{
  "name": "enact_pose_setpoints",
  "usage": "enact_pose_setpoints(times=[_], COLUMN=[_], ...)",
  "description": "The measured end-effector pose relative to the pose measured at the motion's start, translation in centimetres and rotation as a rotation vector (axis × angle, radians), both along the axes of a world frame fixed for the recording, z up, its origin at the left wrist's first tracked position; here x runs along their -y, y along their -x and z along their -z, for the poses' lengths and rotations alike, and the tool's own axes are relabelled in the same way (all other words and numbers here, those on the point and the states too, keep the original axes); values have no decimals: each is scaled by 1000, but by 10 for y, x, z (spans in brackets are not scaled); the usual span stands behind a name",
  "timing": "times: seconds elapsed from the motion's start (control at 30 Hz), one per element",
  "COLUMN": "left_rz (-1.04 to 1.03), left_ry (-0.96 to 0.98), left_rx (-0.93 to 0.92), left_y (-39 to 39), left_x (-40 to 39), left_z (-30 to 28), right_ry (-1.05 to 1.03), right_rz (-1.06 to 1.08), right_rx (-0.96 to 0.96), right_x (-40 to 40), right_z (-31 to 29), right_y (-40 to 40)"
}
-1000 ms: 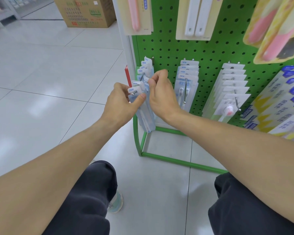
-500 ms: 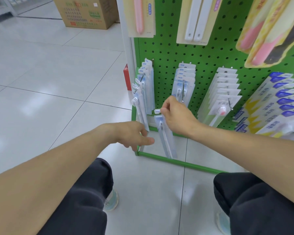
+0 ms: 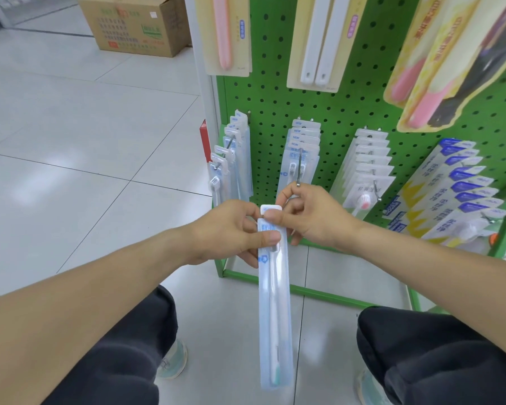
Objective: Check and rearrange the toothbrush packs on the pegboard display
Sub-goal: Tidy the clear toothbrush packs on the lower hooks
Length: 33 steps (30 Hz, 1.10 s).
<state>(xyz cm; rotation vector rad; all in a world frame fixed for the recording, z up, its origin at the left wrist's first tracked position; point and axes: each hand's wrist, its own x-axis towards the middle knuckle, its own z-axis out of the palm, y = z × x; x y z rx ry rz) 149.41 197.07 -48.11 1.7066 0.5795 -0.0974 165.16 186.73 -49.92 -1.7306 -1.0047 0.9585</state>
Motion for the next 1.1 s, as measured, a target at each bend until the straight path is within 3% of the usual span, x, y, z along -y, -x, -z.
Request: enact_pose_setpoints(times=[0.13,0.5,0.7,0.93,1.1], left_rz=[-21,-228,-293,-277,-270], left_ry=[18,-198,-279,-360,-411], left_rx=[-22,-127,-118,-134,-114], left_y=[0,-10,-11,-10,-11], left_x=[-3,2,-2,8,10], left_z=[-3,-1,-3,-1,-3], right_ry=[-12,64,105,259,256], right_rz=[-2,96,-3,-68,-79], right_rx=[-21,103,-98,87,222], right_x=[5,10,12,12,9], right_z=[3,10,-3,-8,-12], right_y=[0,11,19,21,23])
